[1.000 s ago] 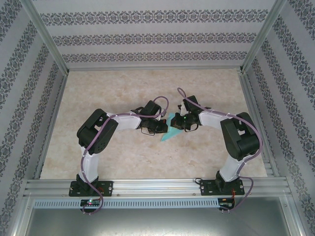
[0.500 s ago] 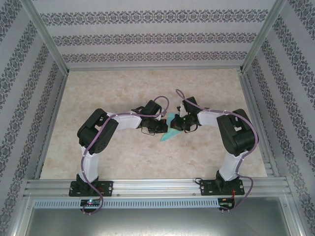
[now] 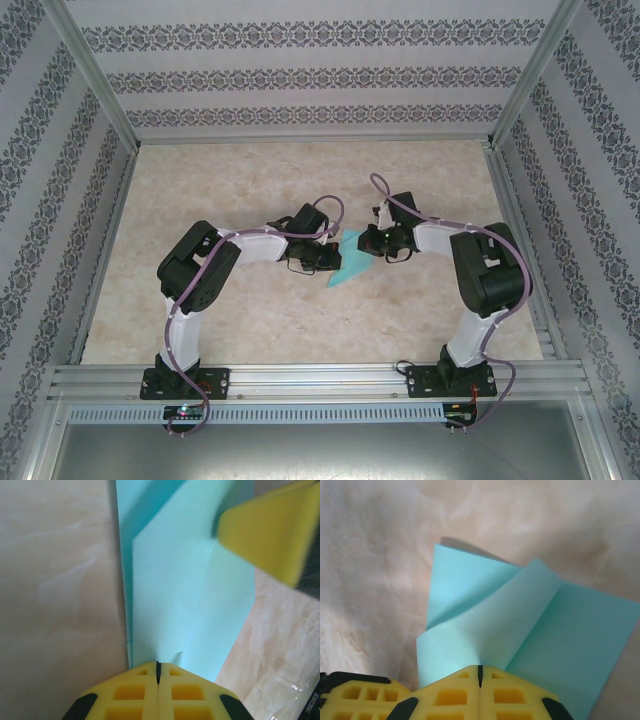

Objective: Fold a paper plane with a square sheet of paper (pick it up from the middle)

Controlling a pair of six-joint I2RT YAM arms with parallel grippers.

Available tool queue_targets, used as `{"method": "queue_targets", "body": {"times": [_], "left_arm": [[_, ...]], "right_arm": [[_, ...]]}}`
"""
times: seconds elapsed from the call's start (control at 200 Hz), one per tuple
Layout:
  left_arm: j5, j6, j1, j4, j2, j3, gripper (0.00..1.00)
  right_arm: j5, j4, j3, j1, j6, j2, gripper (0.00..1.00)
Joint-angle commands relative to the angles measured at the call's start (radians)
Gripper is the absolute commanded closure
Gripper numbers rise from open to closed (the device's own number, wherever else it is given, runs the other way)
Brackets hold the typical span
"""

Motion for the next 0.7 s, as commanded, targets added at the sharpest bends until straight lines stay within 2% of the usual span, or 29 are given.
{"method": "queue_targets", "body": {"times": [0.0, 0.09, 0.22, 0.42, 0.694], "left_arm": [[-0.039, 0.035, -0.014, -0.161, 0.072, -0.044, 1.00], [-0.037, 0.040, -0.014, -0.163, 0.075, -0.040, 1.00], [-0.041, 0.043, -0.015, -0.170, 0.076, -0.035, 1.00], [-0.044, 0.039, -0.014, -0.172, 0.073, -0.038, 1.00], [-0.047, 0.034, -0.014, -0.168, 0.074, -0.038, 1.00]], "right_arm": [[-0.054, 0.133, -0.064, 0.003, -0.004, -0.091, 0.96], [-0.064, 0.162, -0.088, 0.040, 0.021, -0.123, 0.96], [-0.037, 0.139, -0.063, 0.093, 0.024, -0.085, 0.96], [-0.054, 0.170, -0.054, 0.109, 0.053, -0.005, 0.97], [-0.075, 0.168, -0.102, 0.117, 0.078, 0.002, 0.97]]}}
